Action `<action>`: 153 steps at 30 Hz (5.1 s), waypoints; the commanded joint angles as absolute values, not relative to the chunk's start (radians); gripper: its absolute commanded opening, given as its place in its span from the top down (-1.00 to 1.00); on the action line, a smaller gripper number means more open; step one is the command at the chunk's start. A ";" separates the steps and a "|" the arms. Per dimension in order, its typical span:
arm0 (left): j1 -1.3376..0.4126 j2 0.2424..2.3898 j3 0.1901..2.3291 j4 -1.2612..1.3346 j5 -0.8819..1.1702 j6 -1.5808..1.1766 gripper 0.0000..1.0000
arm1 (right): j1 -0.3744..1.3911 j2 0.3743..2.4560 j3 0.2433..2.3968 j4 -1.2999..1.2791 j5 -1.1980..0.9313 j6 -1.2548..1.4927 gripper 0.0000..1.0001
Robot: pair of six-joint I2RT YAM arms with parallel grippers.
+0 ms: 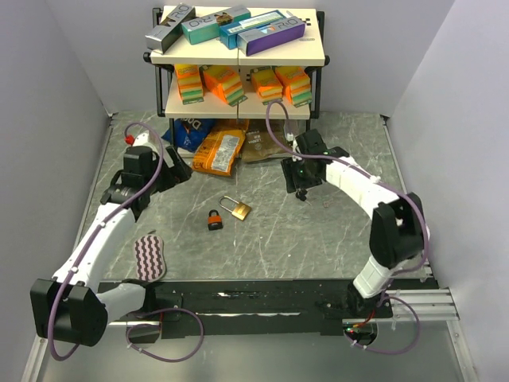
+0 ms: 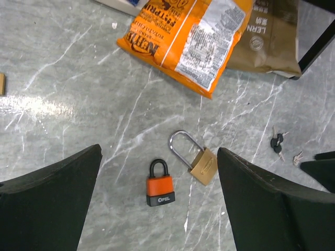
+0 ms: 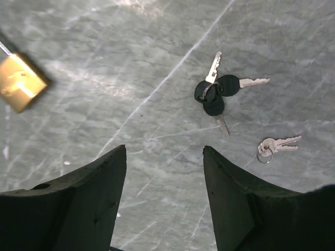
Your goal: Unlock with the key
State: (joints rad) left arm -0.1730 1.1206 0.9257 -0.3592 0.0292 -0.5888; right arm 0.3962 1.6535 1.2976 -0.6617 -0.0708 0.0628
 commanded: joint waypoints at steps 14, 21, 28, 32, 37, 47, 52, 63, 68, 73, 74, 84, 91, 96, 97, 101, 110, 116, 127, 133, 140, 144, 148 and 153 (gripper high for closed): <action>-0.189 1.062 0.839 -0.205 0.118 -0.795 -0.93 | 0.341 1.931 1.473 -0.655 -0.006 0.008 -0.09; -0.189 1.054 0.856 -0.238 0.106 -0.772 -0.93 | 0.337 1.994 1.496 -0.669 -0.025 0.017 -0.03; -0.190 1.042 0.841 -0.235 0.110 -0.788 -0.93 | 0.337 2.020 1.479 -0.669 -0.008 0.028 0.00; -0.190 1.034 0.838 -0.239 0.098 -0.782 -0.93 | 0.337 2.029 1.471 -0.667 -0.002 0.031 0.07; -0.190 1.040 0.834 -0.232 0.103 -0.784 -0.93 | 0.337 2.033 1.457 -0.661 -0.003 0.037 0.15; -0.190 1.072 0.856 -0.218 0.118 -0.775 -0.93 | 0.336 2.029 1.451 -0.670 -0.017 0.046 0.41; -0.190 1.080 0.861 -0.222 0.127 -0.775 -0.93 | 0.337 2.017 1.460 -0.680 -0.028 0.052 0.68; -0.192 1.062 0.868 -0.238 0.132 -0.779 -0.93 | 0.336 1.941 1.443 -0.686 -0.061 0.087 1.00; -0.196 1.072 0.899 -0.216 0.176 -0.776 -0.93 | 0.339 1.895 1.437 -0.695 -0.095 0.095 1.00; -0.225 1.115 0.943 -0.175 0.254 -0.811 -0.93 | 0.339 1.816 1.402 -0.663 -0.169 0.087 1.00; -0.235 1.140 0.951 -0.160 0.270 -0.840 -0.93 | 0.337 1.784 1.385 -0.657 -0.178 0.087 1.00; -0.383 1.385 1.115 -0.044 0.478 -1.062 -0.95 | 0.337 1.589 1.324 -0.597 -0.353 0.106 1.00; -0.420 1.445 1.074 0.291 0.667 -1.113 -0.96 | 0.339 1.490 1.405 -0.597 -0.541 0.169 1.00; -0.436 1.465 1.054 0.474 0.746 -1.186 -0.98 | 0.337 1.454 1.462 -0.584 -0.577 0.239 1.00; -0.439 1.476 1.084 0.413 0.739 -1.199 -0.98 | 0.341 1.436 1.476 -0.575 -0.574 0.236 1.00; -0.445 1.545 1.180 0.178 0.710 -1.348 -0.98 | 0.385 1.362 1.447 -0.477 -0.500 0.184 1.00; -0.498 1.539 1.065 0.347 0.658 -1.813 -0.95 | 0.433 1.304 1.375 -0.384 -0.457 0.161 1.00; -0.575 1.572 1.026 0.460 0.661 -1.997 -0.93 | 0.486 1.273 1.338 -0.313 -0.439 0.107 1.00; -0.604 1.615 0.977 0.615 0.641 -2.111 -0.70 | 0.523 1.239 1.290 -0.290 -0.480 0.081 1.00; -0.604 1.626 0.962 0.652 0.629 -2.129 -0.26 | 0.526 1.229 1.275 -0.324 -0.534 0.063 1.00; -0.604 1.631 0.950 0.650 0.632 -2.125 0.45 | 0.528 1.203 1.247 -0.364 -0.543 0.048 1.00; -0.603 1.644 0.957 0.640 0.643 -2.099 0.91 | 0.528 1.187 1.249 -0.385 -0.535 0.046 1.00; -0.591 1.664 0.983 0.611 0.663 -2.028 0.98 | 0.528 1.178 1.243 -0.402 -0.532 0.061 0.85; -0.568 1.667 1.132 0.396 0.673 -1.697 0.98 | 0.522 1.187 1.267 -0.413 -0.499 0.116 -0.04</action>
State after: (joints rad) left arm -0.5892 1.6634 0.9882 0.5484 0.6605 -1.9377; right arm 0.5213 1.2190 1.2366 -0.4213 -0.5167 0.0807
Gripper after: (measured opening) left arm 0.111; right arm 0.404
